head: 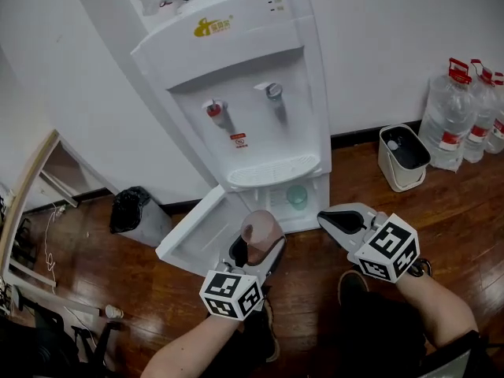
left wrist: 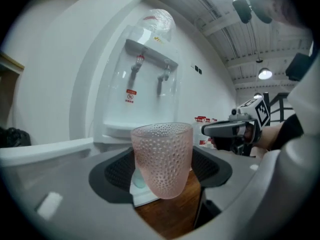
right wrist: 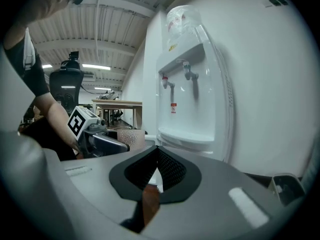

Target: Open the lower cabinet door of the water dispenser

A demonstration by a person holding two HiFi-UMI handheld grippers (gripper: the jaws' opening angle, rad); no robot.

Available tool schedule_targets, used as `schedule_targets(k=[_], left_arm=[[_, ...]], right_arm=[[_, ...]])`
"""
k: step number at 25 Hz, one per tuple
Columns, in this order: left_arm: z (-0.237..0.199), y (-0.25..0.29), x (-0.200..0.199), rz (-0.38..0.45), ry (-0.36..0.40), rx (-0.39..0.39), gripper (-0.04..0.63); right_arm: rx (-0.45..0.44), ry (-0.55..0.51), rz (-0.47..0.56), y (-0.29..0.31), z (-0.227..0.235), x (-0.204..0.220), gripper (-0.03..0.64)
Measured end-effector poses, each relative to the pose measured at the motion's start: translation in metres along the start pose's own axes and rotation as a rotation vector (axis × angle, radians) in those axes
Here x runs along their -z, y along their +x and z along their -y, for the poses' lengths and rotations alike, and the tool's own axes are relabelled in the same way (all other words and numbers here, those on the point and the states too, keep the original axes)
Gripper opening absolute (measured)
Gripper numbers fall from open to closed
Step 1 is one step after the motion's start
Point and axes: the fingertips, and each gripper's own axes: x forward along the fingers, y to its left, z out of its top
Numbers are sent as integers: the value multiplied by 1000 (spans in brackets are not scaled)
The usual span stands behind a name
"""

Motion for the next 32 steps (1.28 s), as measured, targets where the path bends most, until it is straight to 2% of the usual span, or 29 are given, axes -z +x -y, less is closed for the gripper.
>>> schedule_targets(k=[2, 6, 12, 16, 22, 25, 32], left_arm=[[-3, 11, 19, -29, 34, -18, 354], [-14, 24, 47, -52, -18, -73, 354], [-35, 44, 75, -60, -10, -161, 354], [-42, 61, 97, -60, -3, -167, 353], [-51, 87, 130, -99, -12, -155, 353], [-60, 93, 145, -136, -18, -174, 353], [-84, 112, 180, -182, -51, -205, 353]], right_arm=[[-8, 9, -17, 10, 1, 20, 3], [-23, 12, -53, 25, 5, 55, 3], [-23, 44, -40, 45, 15, 81, 5], [-28, 55, -45, 54, 17, 100, 5], [-21, 99, -52, 66, 31, 131, 14], [-21, 119, -55, 75, 34, 143, 14], [-34, 124, -57, 91, 42, 151, 14]])
